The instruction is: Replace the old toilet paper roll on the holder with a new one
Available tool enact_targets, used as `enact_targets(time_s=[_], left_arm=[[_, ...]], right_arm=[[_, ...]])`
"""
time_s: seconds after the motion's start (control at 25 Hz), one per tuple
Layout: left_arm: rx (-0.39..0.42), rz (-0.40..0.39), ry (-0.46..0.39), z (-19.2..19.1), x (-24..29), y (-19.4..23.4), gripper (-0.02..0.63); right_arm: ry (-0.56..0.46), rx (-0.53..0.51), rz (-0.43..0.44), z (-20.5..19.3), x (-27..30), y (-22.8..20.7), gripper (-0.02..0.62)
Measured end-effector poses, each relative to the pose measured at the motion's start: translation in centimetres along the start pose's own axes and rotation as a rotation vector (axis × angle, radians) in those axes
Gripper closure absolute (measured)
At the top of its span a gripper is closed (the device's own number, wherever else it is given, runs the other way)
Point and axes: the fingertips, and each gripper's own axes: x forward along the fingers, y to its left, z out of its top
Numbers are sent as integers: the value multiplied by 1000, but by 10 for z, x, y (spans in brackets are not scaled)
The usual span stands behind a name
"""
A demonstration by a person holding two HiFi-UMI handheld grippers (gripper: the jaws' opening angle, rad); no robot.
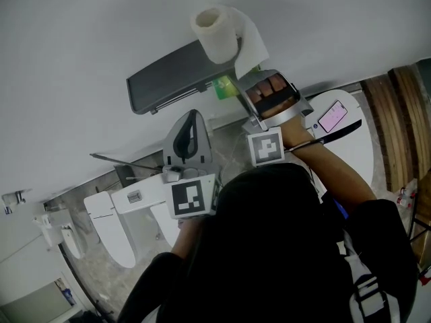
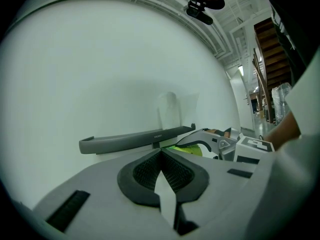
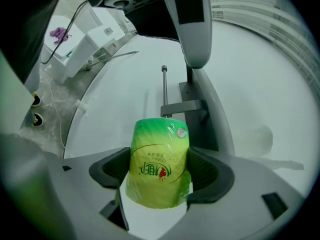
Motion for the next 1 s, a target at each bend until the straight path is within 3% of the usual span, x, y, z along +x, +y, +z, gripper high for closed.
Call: enact_targets(time_s=[1.0], left_arm=[[5, -2, -11, 0, 4, 2, 592]], right_arm=[[-56, 23, 15, 9, 2, 1, 227]])
